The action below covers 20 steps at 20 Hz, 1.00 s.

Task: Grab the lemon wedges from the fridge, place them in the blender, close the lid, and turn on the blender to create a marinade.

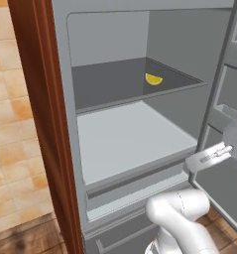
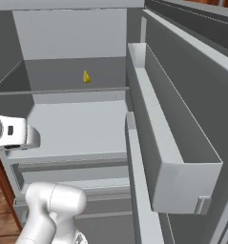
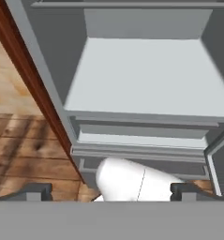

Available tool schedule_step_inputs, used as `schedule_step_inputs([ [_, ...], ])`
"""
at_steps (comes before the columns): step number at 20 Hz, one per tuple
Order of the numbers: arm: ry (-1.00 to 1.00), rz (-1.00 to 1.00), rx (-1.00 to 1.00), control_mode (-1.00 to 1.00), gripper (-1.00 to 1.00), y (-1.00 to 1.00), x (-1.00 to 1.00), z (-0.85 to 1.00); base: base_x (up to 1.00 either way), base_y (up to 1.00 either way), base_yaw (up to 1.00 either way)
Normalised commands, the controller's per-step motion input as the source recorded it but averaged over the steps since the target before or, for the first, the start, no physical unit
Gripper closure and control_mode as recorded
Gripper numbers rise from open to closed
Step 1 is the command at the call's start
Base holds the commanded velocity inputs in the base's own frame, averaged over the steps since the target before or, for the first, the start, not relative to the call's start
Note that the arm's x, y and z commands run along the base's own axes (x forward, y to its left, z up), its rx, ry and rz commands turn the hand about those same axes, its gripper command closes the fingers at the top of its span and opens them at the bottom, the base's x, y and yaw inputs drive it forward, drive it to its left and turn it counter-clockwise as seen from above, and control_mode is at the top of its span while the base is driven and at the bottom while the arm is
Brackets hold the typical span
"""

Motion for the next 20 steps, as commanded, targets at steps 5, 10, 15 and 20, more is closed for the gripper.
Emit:
schedule_step_inputs([
  [5,-0.29,0.01,-0.05,-1.00,-1.00,-0.43,0.18,1.00,0.00,0.00,0.00],
  [10,-0.12,-0.09,0.00,-1.00,-1.00,-0.37,0.37,0.61,0.00,0.00,0.00],
  [15,0.02,-0.04,0.00,-1.00,-1.00,-0.03,0.95,0.16,0.00,0.00,0.00],
  [20,0.02,0.00,0.00,-1.00,-1.00,-0.09,1.00,-0.01,0.00,0.00,0.00],
])
